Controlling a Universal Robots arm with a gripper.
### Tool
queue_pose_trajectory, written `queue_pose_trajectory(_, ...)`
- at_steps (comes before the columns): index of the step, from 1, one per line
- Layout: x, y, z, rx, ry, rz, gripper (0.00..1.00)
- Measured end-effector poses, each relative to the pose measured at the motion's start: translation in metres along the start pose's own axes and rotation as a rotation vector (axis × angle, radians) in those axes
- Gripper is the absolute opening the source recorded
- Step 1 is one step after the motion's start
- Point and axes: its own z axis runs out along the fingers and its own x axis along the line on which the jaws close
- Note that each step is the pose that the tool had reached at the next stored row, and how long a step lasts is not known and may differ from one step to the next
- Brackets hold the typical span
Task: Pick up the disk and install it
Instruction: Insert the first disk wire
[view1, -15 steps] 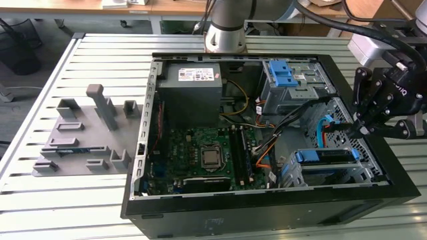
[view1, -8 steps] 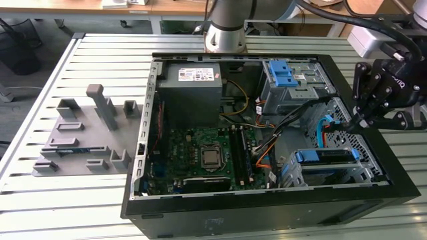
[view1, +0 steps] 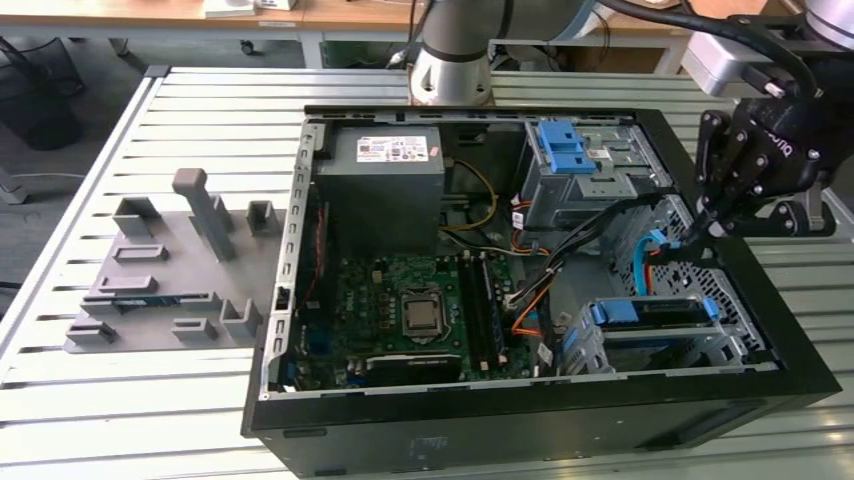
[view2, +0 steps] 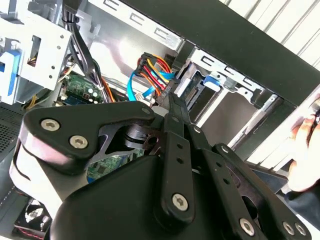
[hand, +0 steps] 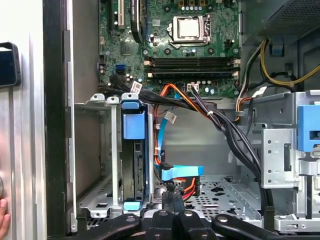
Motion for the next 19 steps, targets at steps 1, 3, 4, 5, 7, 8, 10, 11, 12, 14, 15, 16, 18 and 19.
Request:
queue_pose_trajectory(1,-0.0003,0.0000,0.0001,0.0000,0.0008,0.000,0.11)
queue_pose_trajectory(3,-0.0014,0.0001,0.0001,0.0002,0.0079,0.004,0.11)
queue_pose_trajectory(4,-0.0021,0.0001,0.0003,0.0003,0.0110,0.007,0.11)
queue_pose_trajectory(5,-0.0031,0.0001,0.0005,0.0003,0.0127,0.011,0.11)
queue_pose_trajectory(7,-0.0042,0.0002,0.0010,0.0003,0.0145,0.013,0.11)
queue_pose_trajectory(8,-0.0043,0.0001,0.0013,0.0003,0.0148,0.013,0.11)
queue_pose_trajectory(10,-0.0048,-0.0001,0.0014,0.0001,0.0170,0.013,0.17)
queue_pose_trajectory(11,-0.0052,-0.0001,0.0020,0.0002,0.0182,0.013,0.24)
queue_pose_trajectory(12,-0.0065,-0.0002,0.0030,-0.0001,0.0202,0.014,0.24)
queue_pose_trajectory(14,-0.0078,-0.0003,0.0054,-0.0026,0.0217,0.016,0.24)
queue_pose_trajectory(15,-0.0083,-0.0003,0.0058,-0.0028,0.0223,0.017,0.24)
queue_pose_trajectory(16,-0.0087,-0.0003,0.0061,-0.0028,0.0252,0.020,0.24)
queue_pose_trajectory(18,-0.0092,-0.0003,0.0066,-0.0026,0.0316,0.022,0.24)
queue_pose_trajectory(19,-0.0093,-0.0003,0.0070,-0.0026,0.0318,0.022,0.24)
